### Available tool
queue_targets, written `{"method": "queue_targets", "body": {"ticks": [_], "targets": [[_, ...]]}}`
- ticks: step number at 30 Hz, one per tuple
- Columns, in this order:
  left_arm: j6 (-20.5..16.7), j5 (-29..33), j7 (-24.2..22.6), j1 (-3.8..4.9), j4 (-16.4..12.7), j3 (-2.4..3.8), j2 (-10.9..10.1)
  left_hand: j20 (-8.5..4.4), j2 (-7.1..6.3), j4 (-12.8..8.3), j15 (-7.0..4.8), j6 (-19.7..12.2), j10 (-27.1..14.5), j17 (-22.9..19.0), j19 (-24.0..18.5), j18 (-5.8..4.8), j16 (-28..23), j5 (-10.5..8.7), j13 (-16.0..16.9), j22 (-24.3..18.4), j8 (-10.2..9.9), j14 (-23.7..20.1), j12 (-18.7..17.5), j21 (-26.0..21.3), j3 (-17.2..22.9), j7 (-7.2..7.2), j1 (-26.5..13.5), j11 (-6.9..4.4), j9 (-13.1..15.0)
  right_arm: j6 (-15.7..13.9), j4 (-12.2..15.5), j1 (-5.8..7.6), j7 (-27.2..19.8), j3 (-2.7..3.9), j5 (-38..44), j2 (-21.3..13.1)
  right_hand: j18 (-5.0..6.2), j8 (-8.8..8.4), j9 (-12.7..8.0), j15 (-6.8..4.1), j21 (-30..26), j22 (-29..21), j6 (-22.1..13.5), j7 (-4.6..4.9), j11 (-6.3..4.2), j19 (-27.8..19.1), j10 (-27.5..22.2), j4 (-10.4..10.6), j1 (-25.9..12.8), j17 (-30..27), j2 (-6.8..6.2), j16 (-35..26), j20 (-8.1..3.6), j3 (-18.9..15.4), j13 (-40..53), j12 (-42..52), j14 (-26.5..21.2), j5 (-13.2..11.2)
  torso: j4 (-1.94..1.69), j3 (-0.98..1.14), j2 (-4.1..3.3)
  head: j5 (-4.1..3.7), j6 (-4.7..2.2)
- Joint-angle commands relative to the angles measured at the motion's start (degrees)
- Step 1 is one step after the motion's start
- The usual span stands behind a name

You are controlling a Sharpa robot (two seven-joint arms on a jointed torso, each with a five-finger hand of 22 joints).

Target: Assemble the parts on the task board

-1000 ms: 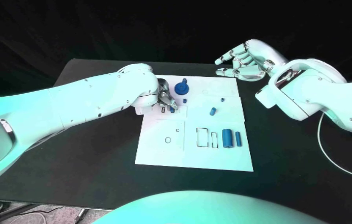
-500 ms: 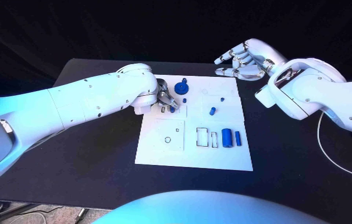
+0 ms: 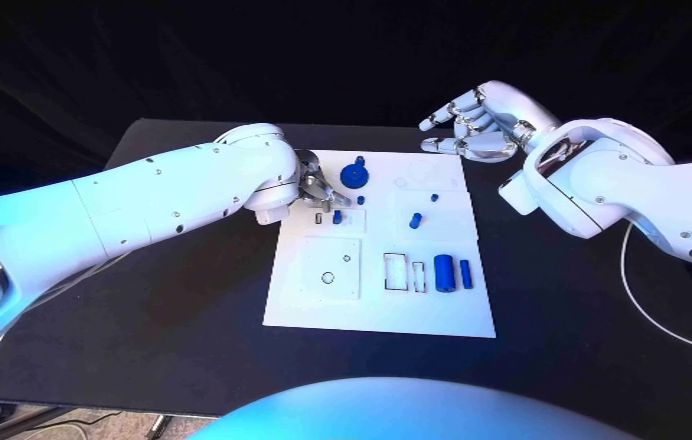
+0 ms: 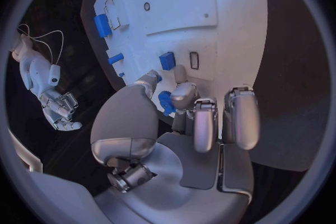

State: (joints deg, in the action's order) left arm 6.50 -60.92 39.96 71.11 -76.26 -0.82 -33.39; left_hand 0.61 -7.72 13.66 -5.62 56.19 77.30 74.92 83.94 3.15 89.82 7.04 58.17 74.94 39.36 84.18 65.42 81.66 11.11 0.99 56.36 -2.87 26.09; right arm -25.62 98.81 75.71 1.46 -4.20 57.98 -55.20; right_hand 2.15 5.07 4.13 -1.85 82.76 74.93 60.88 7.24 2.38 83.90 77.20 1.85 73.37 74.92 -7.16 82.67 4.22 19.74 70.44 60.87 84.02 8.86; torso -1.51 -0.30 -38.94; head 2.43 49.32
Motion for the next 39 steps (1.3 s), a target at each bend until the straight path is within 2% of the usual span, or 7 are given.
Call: {"method": "queue_targets", "body": {"ticks": [1, 4, 8, 11, 15, 26, 39], "targets": [[-2.31, 0.96, 2.26, 0.47, -1.15, 0.59, -0.69, -0.23, 0.49, 0.51, -0.32, -0.07, -0.38, 15.08, 1.87, -0.58, 0.18, -0.34, -1.10, 6.73, -0.22, 5.82, -0.73, -0.74, -1.34, 0.18, 0.58, 0.15, -0.12, 0.64, -0.05, -0.14, -0.51, 0.00, 0.01, 0.01, 0.78, 0.20, -0.06, -0.13, -0.38, 2.56, 0.39, 0.11, -0.11, -0.38, -0.29, 0.21, -0.58, 5.08, 0.06, -0.18, -0.15, -0.04, -0.04, -0.23, 3.82, 0.20, -0.06, 0.06, 0.06, -0.01, -0.16], [-1.86, 2.75, 2.14, 1.32, -2.32, 1.60, -1.73, -0.06, 0.77, 1.38, -0.07, -1.12, -1.94, 15.08, 1.42, -0.33, 0.18, -0.25, -3.35, 5.91, -0.37, 5.82, -2.68, -1.76, -3.40, 0.56, 1.77, 0.50, -0.25, 0.67, -0.14, -0.31, -0.54, 0.00, -0.05, 0.06, 0.78, 0.20, -0.06, -0.13, -0.38, 2.56, 0.39, 0.11, -0.11, -0.38, -0.29, 0.21, -0.58, 5.08, 0.06, -0.18, -0.15, -0.04, -0.04, -0.23, 3.82, 0.20, -0.11, 0.05, 0.02, -0.06, -0.49], [1.06, 3.92, 2.28, 2.86, -2.27, 2.10, -2.43, 0.46, 1.46, 1.56, 0.63, -3.78, -5.60, 15.08, 0.60, 0.09, 0.18, 0.71, -8.81, 4.43, -1.61, 5.82, -7.43, -3.60, -5.23, 1.63, 4.74, 1.43, -0.88, 0.76, -0.34, -0.48, -0.56, -0.01, -0.15, 0.21, 0.78, 0.19, -0.07, -0.12, -0.38, 2.56, 0.37, 0.11, -0.10, -0.38, -0.26, 0.26, -0.62, 5.12, 0.07, -0.16, -0.14, -0.09, 0.00, -0.16, 3.83, 0.22, -0.07, 0.03, 0.00, -0.08, -0.94], [4.56, 4.39, 1.99, 4.22, -0.34, 2.27, -2.18, 1.20, 2.43, 0.91, 1.61, -6.60, -8.53, 15.08, -0.24, 0.47, 0.18, 1.65, -12.86, 3.02, -3.96, 5.82, -11.01, -5.38, -5.50, 3.05, 7.83, 2.57, -2.16, 0.82, -0.48, -0.61, -0.57, -0.01, -0.22, 0.32, 0.78, 0.19, -0.07, -0.12, -0.38, 2.56, 0.37, 0.11, -0.10, -0.38, -0.26, 0.26, -0.62, 5.12, 0.07, -0.16, -0.14, -0.09, 0.00, -0.16, 3.83, 0.22, -0.03, 0.04, -0.03, -0.06, -1.14], [6.71, 3.43, 0.76, 5.13, 3.65, 2.33, -0.75, 1.83, 2.75, 1.22, 2.16, -7.04, -9.33, 15.08, -0.37, 0.55, 0.18, 1.50, -13.85, 2.80, -5.10, 5.82, -11.71, -5.75, -6.52, 3.65, 8.82, 3.18, -3.11, 0.84, -0.60, -0.68, -0.55, -0.02, -0.25, 0.43, 0.78, 0.19, -0.07, -0.13, -0.39, 2.55, 0.36, 0.08, -0.13, -0.38, -0.24, 0.27, -0.51, 5.14, 0.13, -0.15, -0.14, -0.11, 0.01, -0.12, 3.83, 0.32, -0.04, 0.06, -0.04, -0.23, -1.47], [10.32, -2.19, -1.48, 5.46, 13.43, 1.59, 4.38, 1.98, 3.35, 2.53, 1.97, -4.75, -7.88, 15.08, 0.51, 0.21, 0.18, 0.56, -12.15, 4.25, -4.62, 5.82, -9.64, -4.23, -9.26, 3.13, 9.36, 2.81, -3.58, 0.87, -0.85, -0.75, -0.60, -0.02, -0.27, 0.82, 0.79, 0.19, -0.07, -0.13, -0.42, 2.51, 0.36, 0.07, -0.15, -0.40, -0.28, 0.25, -0.42, 5.12, 0.15, -0.16, -0.14, -0.11, -0.04, -0.18, 3.83, 0.38, 0.01, -0.04, -0.18, -0.25, -1.84], [13.24, -3.74, -1.44, 5.23, 17.53, 1.36, 6.75, 1.78, 4.05, 2.76, 1.72, -3.84, -7.13, 15.08, 0.81, 0.09, 0.18, 0.33, -11.33, 4.73, -4.08, 5.82, -8.69, -3.73, -10.34, 2.76, 9.55, 2.50, -3.42, 0.93, -0.91, -0.76, -0.61, -0.02, -0.27, 1.04, 0.78, 0.18, -0.07, -0.15, -0.39, 2.56, 0.34, 0.06, -0.16, -0.37, -0.26, 0.22, -0.30, 5.13, 0.17, -0.16, -0.15, -0.12, -0.01, -0.13, 3.83, 0.47, -0.01, -0.08, -0.15, 0.08, -1.67]]}}
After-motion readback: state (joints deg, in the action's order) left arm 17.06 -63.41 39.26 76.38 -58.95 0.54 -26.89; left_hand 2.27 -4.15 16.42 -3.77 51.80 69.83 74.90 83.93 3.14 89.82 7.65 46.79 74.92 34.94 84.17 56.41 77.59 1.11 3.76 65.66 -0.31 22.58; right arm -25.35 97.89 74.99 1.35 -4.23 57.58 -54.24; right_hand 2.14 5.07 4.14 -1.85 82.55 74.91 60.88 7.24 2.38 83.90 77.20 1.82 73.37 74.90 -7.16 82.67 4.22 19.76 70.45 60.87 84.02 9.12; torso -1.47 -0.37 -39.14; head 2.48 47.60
